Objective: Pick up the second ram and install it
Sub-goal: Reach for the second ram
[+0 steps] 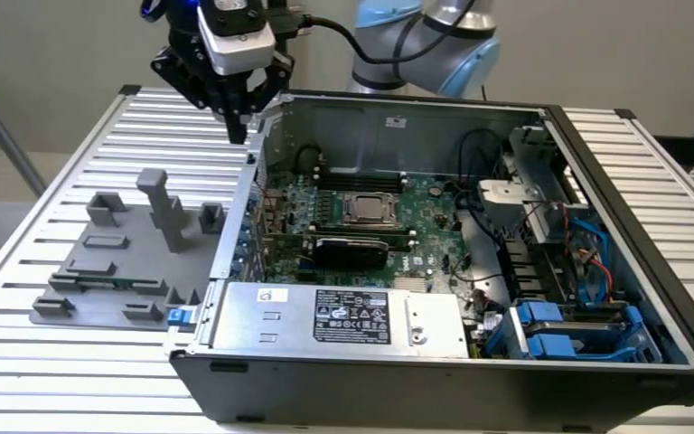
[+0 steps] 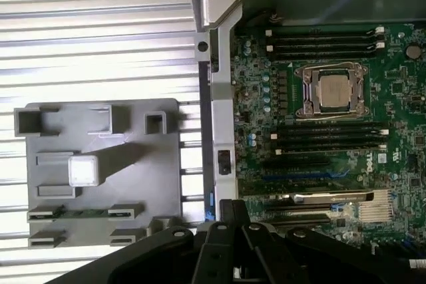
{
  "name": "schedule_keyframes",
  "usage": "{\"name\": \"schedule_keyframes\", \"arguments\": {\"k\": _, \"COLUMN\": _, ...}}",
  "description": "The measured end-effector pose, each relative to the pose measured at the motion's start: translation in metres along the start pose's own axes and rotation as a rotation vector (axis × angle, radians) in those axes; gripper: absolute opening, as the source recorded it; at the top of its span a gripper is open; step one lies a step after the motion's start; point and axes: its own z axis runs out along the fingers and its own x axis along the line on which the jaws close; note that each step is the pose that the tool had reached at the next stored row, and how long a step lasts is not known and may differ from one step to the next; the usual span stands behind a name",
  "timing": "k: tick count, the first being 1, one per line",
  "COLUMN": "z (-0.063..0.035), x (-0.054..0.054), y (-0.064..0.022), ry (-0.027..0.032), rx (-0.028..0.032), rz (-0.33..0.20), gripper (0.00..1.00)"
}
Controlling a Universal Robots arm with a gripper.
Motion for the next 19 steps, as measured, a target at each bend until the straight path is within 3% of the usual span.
{"name": "schedule_keyframes", "arguments": {"k": 19, "z": 0.0124, "x": 0.086, "y": -0.0103, "ry": -0.0003, "rx": 0.0030, "rz": 0.000, "gripper": 0.11}}
